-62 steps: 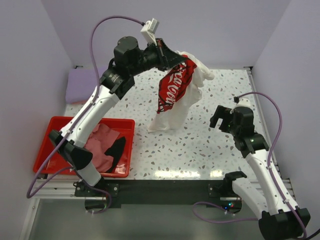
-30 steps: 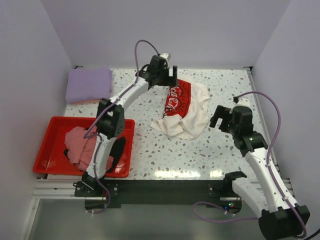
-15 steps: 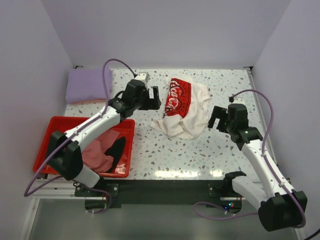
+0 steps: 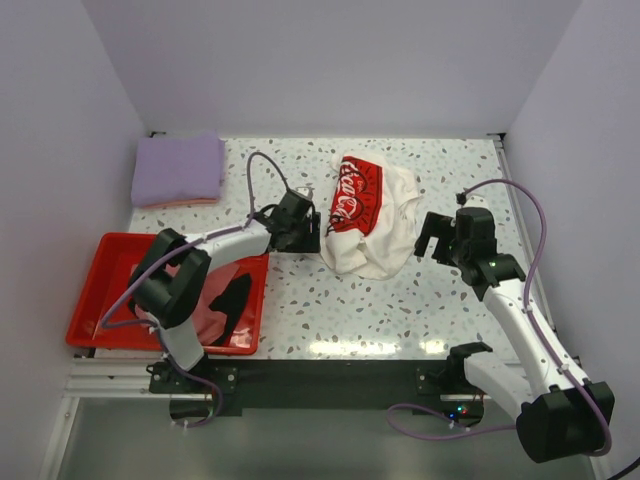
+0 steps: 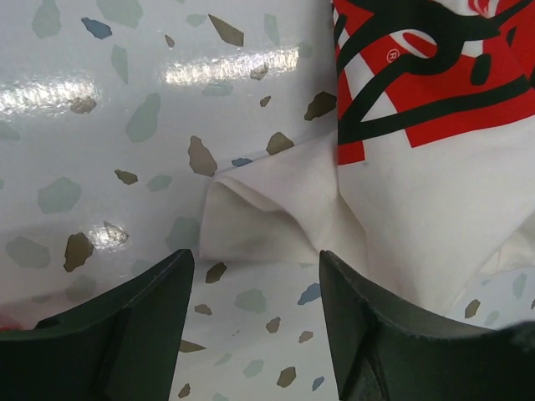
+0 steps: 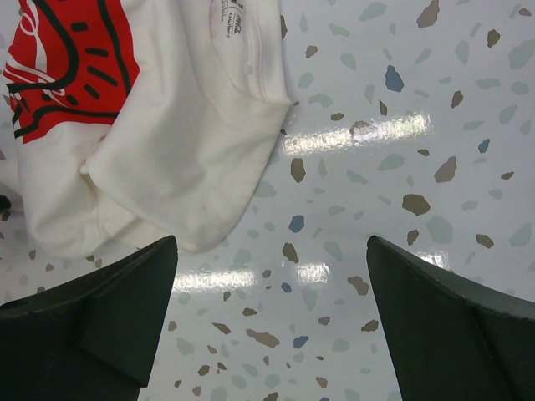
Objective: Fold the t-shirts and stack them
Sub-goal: Flatten the tshirt out
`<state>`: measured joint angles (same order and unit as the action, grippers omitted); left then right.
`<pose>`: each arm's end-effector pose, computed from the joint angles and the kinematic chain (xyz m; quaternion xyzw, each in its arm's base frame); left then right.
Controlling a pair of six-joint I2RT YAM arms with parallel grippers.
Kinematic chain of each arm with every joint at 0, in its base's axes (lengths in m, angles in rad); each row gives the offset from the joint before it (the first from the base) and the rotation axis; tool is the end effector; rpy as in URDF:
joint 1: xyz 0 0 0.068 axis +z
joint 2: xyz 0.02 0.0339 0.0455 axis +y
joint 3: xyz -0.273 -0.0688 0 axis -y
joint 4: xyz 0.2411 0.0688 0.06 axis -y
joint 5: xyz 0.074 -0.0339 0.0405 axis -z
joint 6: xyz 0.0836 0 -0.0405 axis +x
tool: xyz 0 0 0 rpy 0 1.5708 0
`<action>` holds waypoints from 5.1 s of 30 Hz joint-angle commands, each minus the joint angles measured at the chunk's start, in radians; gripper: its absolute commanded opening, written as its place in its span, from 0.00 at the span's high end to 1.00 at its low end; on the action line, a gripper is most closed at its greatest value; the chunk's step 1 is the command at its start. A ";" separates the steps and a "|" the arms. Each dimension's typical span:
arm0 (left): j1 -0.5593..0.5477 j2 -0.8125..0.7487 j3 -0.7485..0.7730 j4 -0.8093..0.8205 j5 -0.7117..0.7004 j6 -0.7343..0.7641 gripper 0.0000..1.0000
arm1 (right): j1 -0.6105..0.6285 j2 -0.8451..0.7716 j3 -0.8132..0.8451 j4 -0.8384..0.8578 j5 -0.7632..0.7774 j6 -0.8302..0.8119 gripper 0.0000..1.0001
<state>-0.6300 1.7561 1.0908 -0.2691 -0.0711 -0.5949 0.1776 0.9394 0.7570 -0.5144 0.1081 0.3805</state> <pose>0.3191 -0.2253 0.1536 0.0055 0.9493 -0.1521 0.2752 0.2253 0.0313 0.2483 0.1144 0.8977 0.0693 0.4197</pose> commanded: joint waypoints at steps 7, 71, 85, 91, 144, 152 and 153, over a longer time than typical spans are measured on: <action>-0.002 0.091 0.038 0.108 0.067 -0.043 0.37 | -0.001 0.002 0.007 0.034 -0.028 -0.002 0.01; -0.155 -0.905 -0.436 -0.033 0.040 -0.187 1.00 | -0.020 1.052 0.642 0.102 0.004 0.054 0.25; -0.154 -0.949 -0.317 -0.105 -0.116 -0.157 1.00 | -0.017 1.015 0.631 0.083 -0.016 -0.009 1.00; -0.152 -0.955 -0.163 -0.119 -0.265 -0.083 1.00 | -0.017 0.718 0.611 0.031 0.114 -0.045 1.00; 0.461 0.177 1.365 0.135 0.355 -0.187 1.00 | -0.041 0.846 1.699 0.028 0.372 -0.476 0.95; 0.487 -0.059 1.129 0.238 0.366 -0.128 1.00 | -0.043 0.701 1.530 0.152 0.301 -0.446 0.92; 0.487 -0.084 1.036 0.232 0.366 -0.118 1.00 | -0.043 0.669 1.475 0.165 0.294 -0.445 0.91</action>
<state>-0.1520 1.8332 2.2345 -0.1627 0.2462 -0.7403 0.1429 1.7817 2.3070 -0.4877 0.4156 -0.0685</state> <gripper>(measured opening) 0.029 0.088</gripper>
